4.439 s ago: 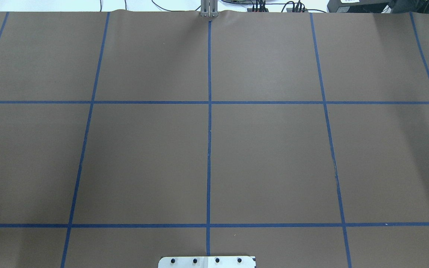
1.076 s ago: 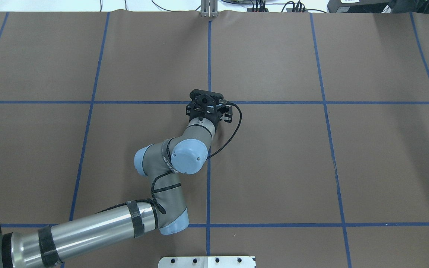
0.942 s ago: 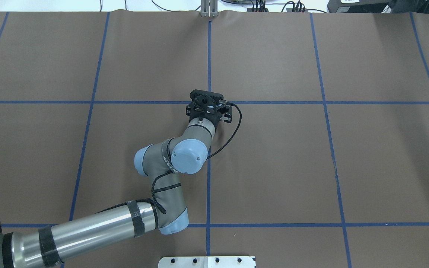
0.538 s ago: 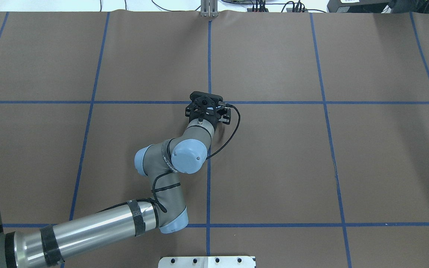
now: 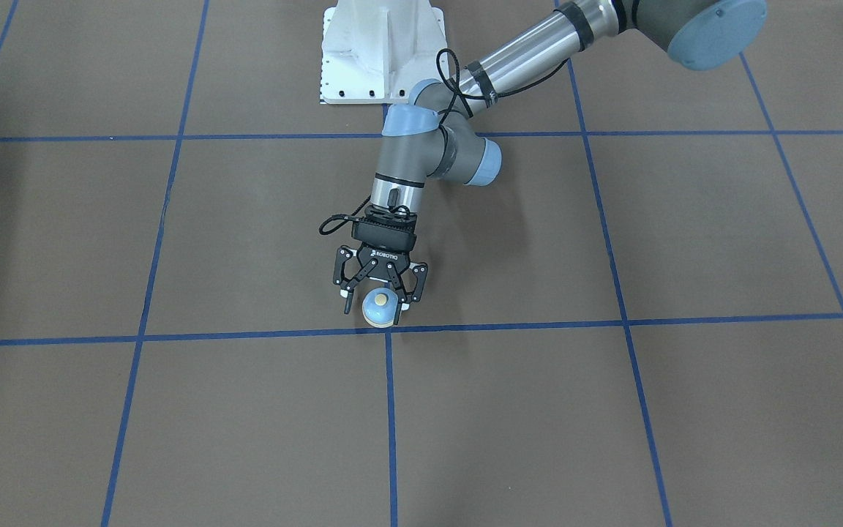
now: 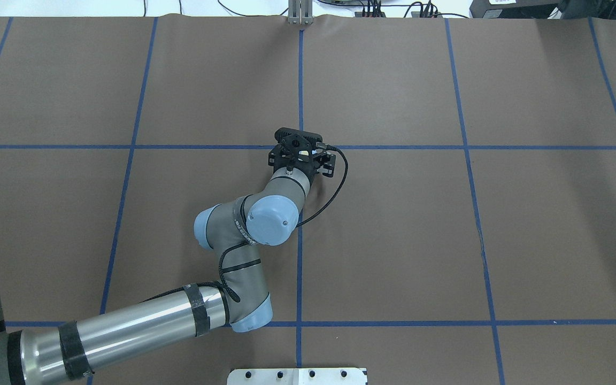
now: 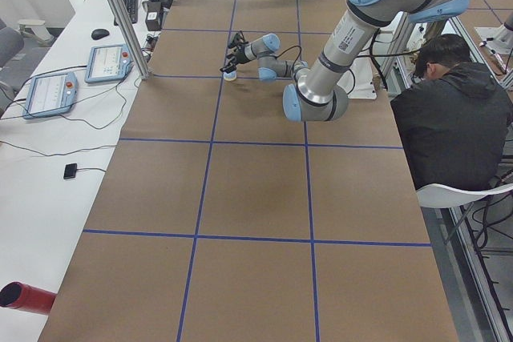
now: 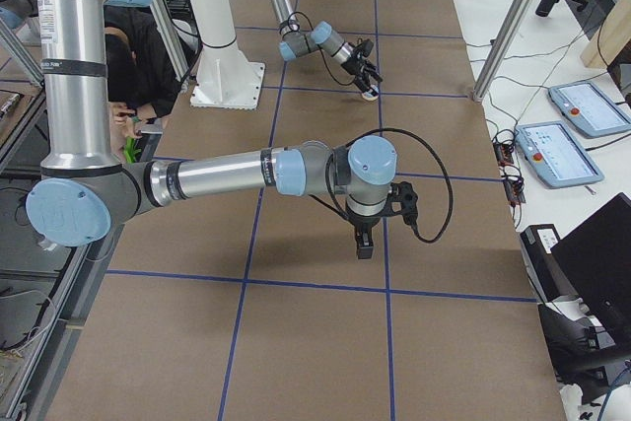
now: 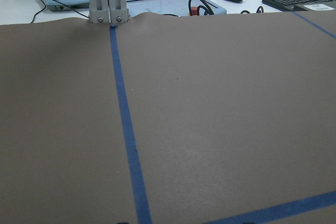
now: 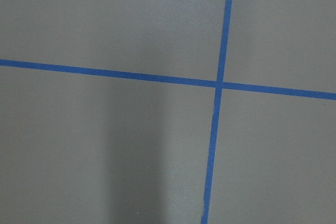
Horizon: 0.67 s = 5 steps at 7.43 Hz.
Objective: Place and press bell with both arms
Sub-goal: 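Lower the bell onto the center grid crossing and open the left gripper, then withdraw the left gripper from the bell while the right gripper approaches it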
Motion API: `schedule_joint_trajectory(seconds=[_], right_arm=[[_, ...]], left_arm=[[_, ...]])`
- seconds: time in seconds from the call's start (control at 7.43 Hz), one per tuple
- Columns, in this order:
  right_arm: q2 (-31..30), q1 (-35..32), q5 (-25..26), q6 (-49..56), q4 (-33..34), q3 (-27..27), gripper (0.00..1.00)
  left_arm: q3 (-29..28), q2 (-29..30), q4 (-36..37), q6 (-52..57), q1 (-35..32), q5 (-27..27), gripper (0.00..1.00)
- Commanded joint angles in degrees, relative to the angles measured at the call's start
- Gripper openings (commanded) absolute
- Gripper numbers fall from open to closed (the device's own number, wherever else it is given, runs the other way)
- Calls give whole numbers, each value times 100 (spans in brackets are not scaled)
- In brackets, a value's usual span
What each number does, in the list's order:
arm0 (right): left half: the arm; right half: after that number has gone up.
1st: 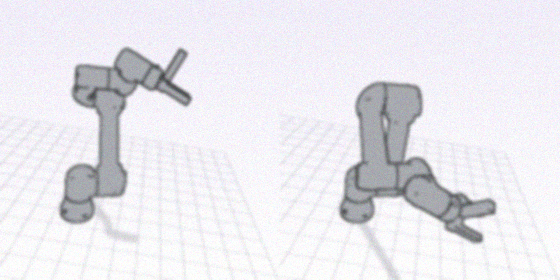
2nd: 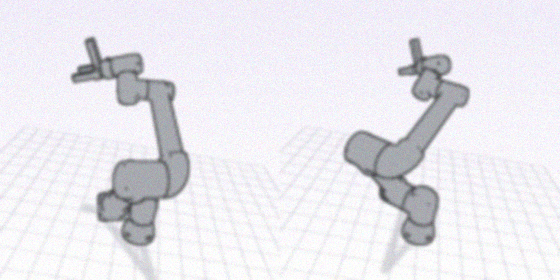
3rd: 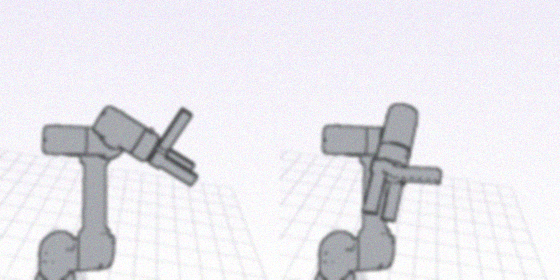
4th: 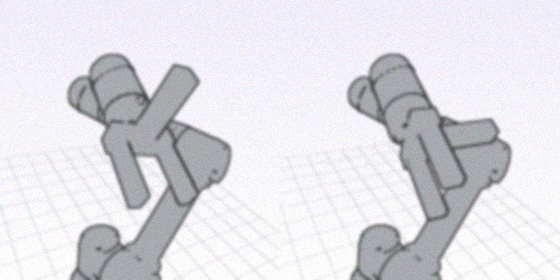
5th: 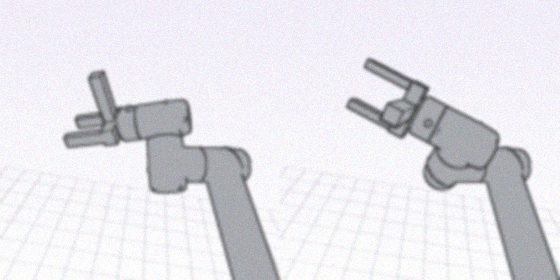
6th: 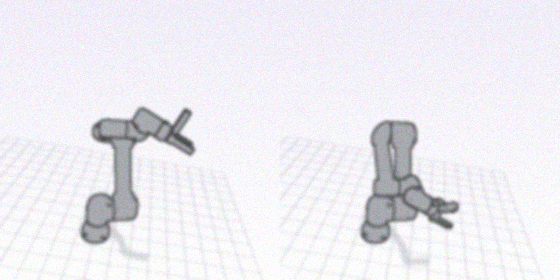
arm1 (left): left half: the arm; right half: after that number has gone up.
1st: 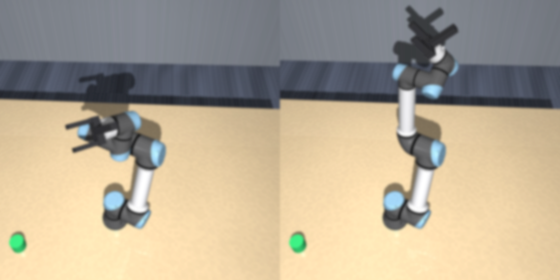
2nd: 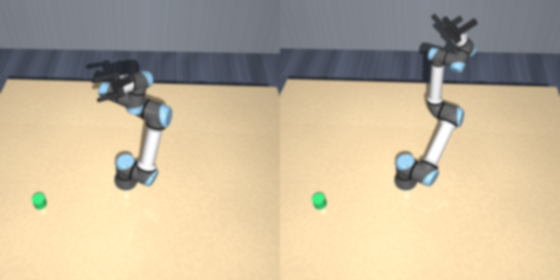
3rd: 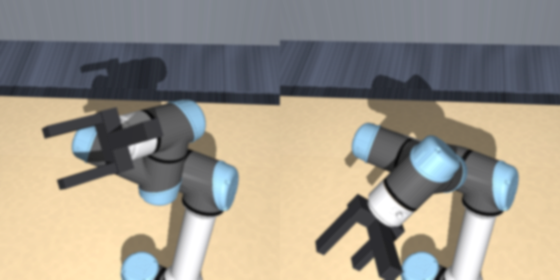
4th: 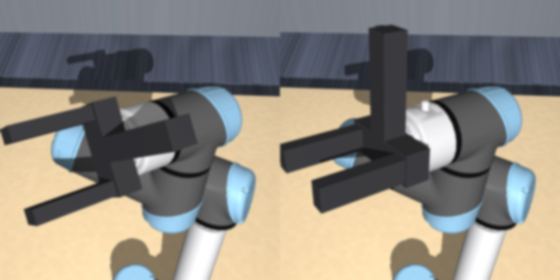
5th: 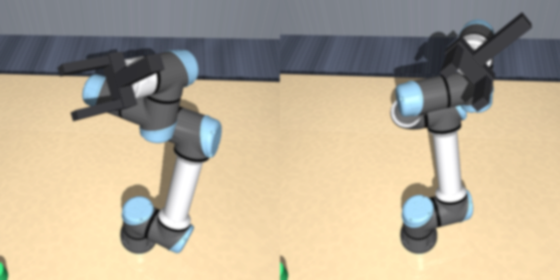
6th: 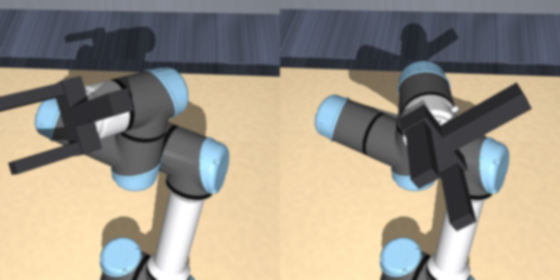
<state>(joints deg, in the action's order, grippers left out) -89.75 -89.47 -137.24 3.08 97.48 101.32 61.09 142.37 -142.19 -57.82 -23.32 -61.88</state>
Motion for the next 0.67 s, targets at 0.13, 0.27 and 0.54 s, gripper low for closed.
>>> schedule_joint_trajectory(seconds=[0.13,0.27,0.54], right_arm=[[518,270,4,-261,52,-121,100],[929,507,13,-794,43,-182,100],[2035,1480,353,-2217,52,-428,100]], left_arm=[[489,-7,1317,43,-907,-1486,100],[587,-60,1709,287,-1355,-2250,100],[579,-777,1774,1153,-1936,-2686,100]])
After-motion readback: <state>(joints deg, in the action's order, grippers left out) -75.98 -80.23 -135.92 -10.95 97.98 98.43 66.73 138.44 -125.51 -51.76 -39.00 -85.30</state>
